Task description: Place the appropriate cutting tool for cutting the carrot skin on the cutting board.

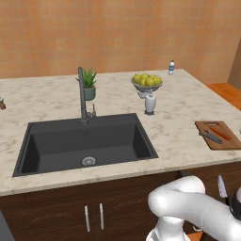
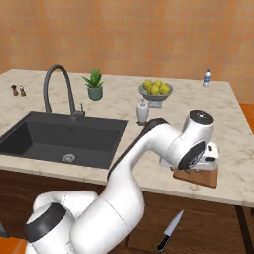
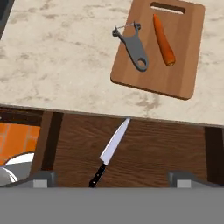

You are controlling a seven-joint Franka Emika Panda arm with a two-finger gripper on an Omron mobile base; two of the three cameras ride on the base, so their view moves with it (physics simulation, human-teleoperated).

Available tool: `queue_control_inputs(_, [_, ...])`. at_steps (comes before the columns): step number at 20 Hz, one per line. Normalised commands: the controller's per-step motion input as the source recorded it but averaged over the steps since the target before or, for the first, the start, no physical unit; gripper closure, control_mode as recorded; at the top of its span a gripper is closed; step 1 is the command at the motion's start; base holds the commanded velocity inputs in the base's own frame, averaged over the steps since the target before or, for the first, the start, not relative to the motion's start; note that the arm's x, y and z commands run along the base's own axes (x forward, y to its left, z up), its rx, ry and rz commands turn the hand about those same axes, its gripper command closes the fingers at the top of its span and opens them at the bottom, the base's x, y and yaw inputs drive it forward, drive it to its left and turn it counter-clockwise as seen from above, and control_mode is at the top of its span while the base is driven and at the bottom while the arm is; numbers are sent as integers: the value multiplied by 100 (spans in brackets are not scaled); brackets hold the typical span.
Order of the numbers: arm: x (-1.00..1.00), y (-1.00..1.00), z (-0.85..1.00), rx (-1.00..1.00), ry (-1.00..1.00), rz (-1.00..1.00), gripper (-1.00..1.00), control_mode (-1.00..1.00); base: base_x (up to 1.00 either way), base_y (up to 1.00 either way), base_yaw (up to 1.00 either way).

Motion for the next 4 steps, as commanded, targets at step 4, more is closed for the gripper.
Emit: queue_control_inputs(4, [-100, 26, 22, 0, -3, -17, -100, -100, 0, 0, 0])
